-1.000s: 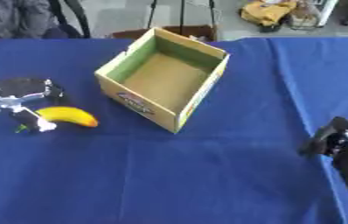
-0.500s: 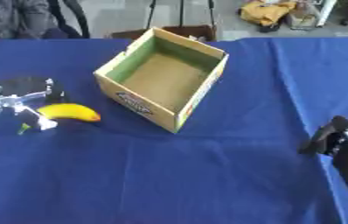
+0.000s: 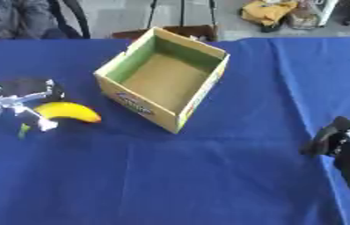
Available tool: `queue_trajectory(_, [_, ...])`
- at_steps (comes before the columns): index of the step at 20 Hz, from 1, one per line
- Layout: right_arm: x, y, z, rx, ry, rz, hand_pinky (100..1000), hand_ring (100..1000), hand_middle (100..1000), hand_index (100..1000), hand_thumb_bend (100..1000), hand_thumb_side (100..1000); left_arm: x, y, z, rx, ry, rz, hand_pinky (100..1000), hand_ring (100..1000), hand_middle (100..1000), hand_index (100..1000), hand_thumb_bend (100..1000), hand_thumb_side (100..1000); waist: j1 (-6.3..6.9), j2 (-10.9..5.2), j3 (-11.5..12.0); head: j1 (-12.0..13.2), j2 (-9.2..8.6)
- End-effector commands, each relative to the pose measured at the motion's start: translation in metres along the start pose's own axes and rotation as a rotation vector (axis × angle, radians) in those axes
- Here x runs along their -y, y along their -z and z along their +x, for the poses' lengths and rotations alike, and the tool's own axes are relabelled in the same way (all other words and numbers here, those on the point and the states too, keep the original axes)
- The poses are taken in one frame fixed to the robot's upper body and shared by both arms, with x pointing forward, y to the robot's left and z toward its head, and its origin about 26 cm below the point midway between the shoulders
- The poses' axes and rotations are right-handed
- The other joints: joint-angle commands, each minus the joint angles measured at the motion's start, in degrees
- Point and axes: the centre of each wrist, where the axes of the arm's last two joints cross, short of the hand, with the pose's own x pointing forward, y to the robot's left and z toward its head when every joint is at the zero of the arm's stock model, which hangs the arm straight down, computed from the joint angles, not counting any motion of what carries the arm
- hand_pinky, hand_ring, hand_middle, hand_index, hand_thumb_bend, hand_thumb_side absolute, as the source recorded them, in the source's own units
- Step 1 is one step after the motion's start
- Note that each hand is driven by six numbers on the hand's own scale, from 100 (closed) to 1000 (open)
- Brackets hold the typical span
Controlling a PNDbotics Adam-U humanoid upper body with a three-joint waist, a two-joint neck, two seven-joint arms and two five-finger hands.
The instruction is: Pick up objects on the table and place them in the box.
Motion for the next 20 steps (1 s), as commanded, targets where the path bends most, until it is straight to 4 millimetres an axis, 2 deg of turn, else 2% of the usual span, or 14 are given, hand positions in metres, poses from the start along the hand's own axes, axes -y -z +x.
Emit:
queue_trajectory(1, [0.005,0.002,0.007,0.013,-0.022,0.005,515,374,308,499,100,799,-0.033,-0.017,-0.010,-0.012,0.022,0.046,354,359,379,575,100,210,0.15,-1.09,-0.07,-0.08,-0.85])
queue_trajectory(11, [0.005,0.001,0.007,0.007,-0.023,0.012,515,374,308,499,100,798,-0.071,-0.023,-0.008,0.032,0.007,0.095,355,358,378,574,100,197,0.41,-1.54,-0.57,0.25,-1.01])
queue_trajectory(17, [0.005,0.002,0.007,0.003,-0.024,0.021,515,373,308,499,100,799,-0.087,-0.021,-0.004,0.059,0.013,0.114,356,358,378,574,100,188,0.59,-1.69,-1.04,0.63,-1.10])
queue_trajectory(20, [0.003,0.004,0.007,0.003,-0.026,0.036,515,373,308,499,100,799,-0.107,-0.012,0.000,0.088,0.014,0.150,355,356,376,571,100,187,0.80,-1.56,-2.32,1.22,-1.44])
